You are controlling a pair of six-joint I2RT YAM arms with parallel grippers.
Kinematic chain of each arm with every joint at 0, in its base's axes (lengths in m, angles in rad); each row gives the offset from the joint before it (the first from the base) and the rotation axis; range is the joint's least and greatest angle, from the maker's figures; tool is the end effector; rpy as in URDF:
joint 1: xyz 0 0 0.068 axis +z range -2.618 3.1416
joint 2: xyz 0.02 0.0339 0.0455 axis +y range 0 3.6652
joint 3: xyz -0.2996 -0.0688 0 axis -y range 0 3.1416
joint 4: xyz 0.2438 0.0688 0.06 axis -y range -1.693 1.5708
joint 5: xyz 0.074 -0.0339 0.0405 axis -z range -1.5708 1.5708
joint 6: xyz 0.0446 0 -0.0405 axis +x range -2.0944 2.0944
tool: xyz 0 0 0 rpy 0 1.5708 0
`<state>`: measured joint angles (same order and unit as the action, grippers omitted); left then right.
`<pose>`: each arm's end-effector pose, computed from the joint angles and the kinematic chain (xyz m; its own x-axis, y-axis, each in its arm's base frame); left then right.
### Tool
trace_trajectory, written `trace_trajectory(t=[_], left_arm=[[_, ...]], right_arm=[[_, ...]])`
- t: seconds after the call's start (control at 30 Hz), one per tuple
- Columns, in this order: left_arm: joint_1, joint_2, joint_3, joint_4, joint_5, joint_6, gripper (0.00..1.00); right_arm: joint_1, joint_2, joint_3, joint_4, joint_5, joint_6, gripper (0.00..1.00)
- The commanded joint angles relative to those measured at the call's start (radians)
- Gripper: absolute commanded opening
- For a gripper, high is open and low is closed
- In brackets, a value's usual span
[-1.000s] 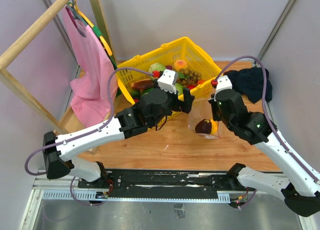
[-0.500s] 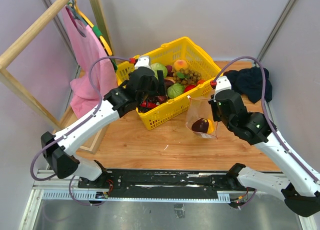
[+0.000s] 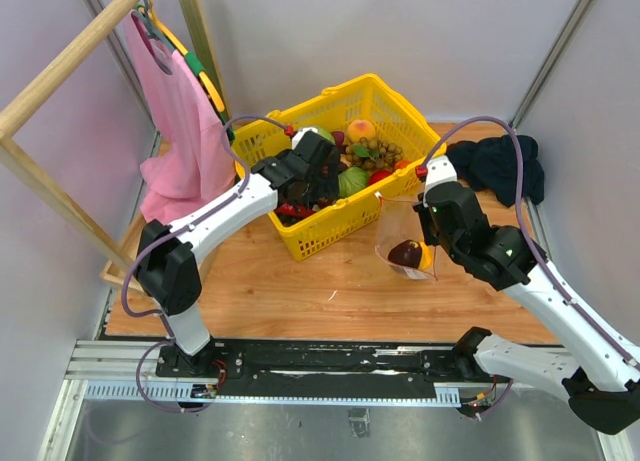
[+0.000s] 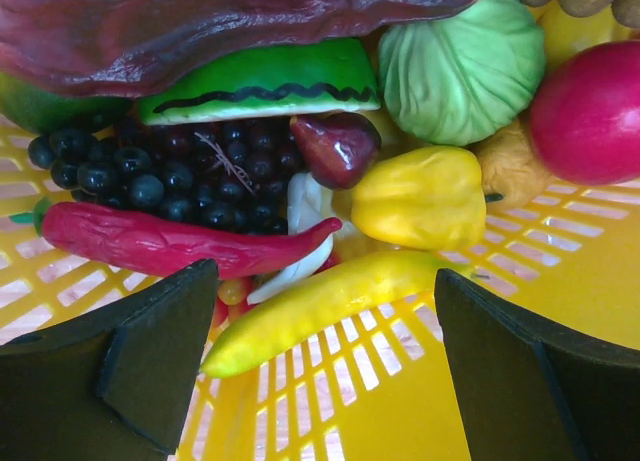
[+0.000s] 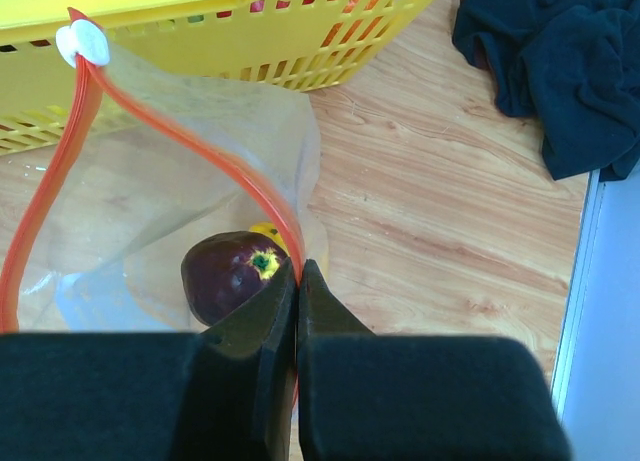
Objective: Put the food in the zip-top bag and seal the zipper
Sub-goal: Pick up the fake vegetable from the bin.
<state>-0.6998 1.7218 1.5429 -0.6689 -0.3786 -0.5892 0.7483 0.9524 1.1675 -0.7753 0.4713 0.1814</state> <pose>0.3105 -0.2399 0.3388 -0.7055 -0.0810 -0.7041 0.0233 0.9903 -0.1372 0.1369 0.0995 0.4078 -0.4415 -0.1906 -0.8768 -0.2488 0.9649 -0.0845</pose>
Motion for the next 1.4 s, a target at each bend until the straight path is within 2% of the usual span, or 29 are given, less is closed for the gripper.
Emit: trace_trajectory(t=[0.0,0.3,0.53,0.93,1.37], left_arm=[[0.017,0.039,0.049,-0.026,0.032,-0.011,0.93],[0.017,0.105,0.030,-0.022,0.181,0.151,0.90],[0.017,0.120,0.038,0.023,0.423,0.372,0.86],[0.033,0.279,0.112,-0.038,0.489,0.521,0.81],[0.055,0.357,0.132,-0.020,0.420,0.492,0.77]], right_arm=[[0.014,-0.017,-0.014,0.027,0.009,-0.011,0.02],[0.013,-0.022,-0.033,0.052,-0.007,-0.019,0.02],[0.013,-0.025,-0.040,0.065,-0.015,-0.019,0.02],[0.013,-0.025,-0.046,0.072,-0.056,-0.016,0.02],[0.013,-0.017,-0.045,0.077,-0.052,-0.017,0.02]])
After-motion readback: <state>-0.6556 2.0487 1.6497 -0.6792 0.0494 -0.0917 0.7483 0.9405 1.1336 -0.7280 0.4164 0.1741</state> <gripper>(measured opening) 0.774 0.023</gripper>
